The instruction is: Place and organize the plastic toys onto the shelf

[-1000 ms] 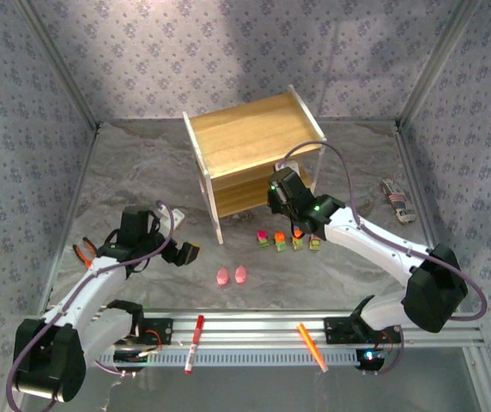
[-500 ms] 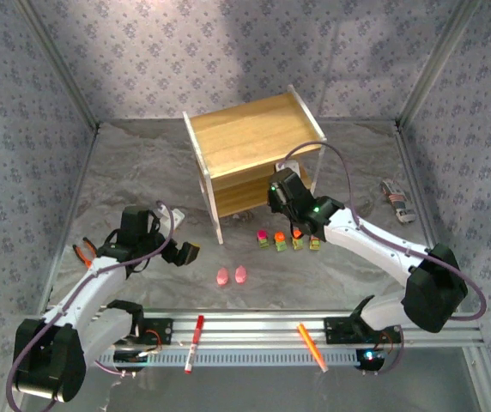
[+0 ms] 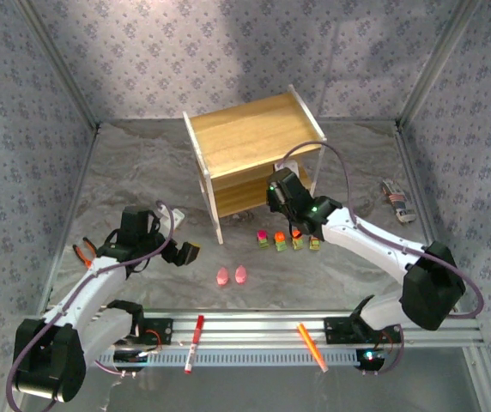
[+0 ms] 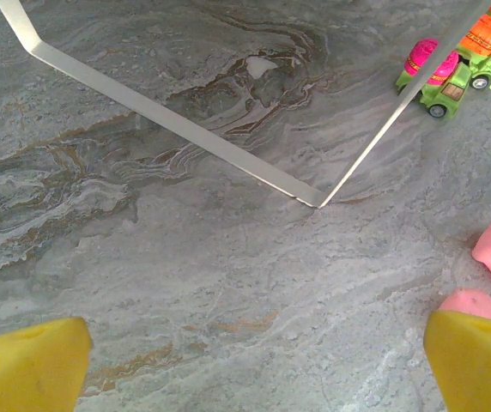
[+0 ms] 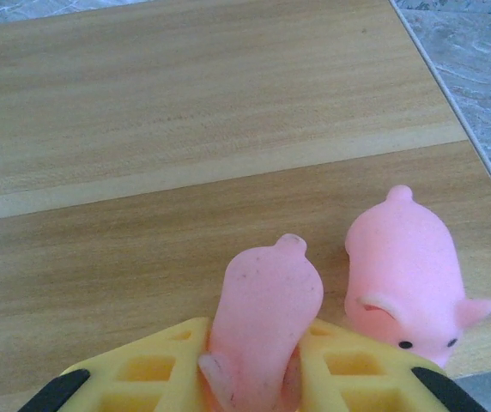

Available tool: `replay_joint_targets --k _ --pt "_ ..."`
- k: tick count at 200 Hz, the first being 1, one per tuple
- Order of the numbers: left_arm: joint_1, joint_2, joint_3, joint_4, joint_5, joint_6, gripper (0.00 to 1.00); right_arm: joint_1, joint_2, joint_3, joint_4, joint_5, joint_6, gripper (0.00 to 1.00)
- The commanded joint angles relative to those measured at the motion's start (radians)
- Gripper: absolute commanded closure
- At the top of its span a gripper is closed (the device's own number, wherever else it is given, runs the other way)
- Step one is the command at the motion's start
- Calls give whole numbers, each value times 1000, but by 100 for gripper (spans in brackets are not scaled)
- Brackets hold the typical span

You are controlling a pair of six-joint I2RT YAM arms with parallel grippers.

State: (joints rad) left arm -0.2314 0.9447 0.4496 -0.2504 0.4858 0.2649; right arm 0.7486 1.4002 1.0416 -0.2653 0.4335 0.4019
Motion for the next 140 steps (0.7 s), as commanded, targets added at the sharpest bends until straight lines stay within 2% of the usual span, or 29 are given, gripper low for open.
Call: replay_joint_targets --k 1,44,86,140 --pt "-5 -3 17 -6 29 16 0 0 7 -18 22 19 -3 72" --pt "-5 -3 17 -7 30 16 1 -2 8 -28 22 36 2 72" --pt "-5 -3 17 -7 30 17 0 -1 17 -26 20 36 0 65" --pt "-5 -3 17 -7 30 17 0 3 9 -14 14 39 -3 62"
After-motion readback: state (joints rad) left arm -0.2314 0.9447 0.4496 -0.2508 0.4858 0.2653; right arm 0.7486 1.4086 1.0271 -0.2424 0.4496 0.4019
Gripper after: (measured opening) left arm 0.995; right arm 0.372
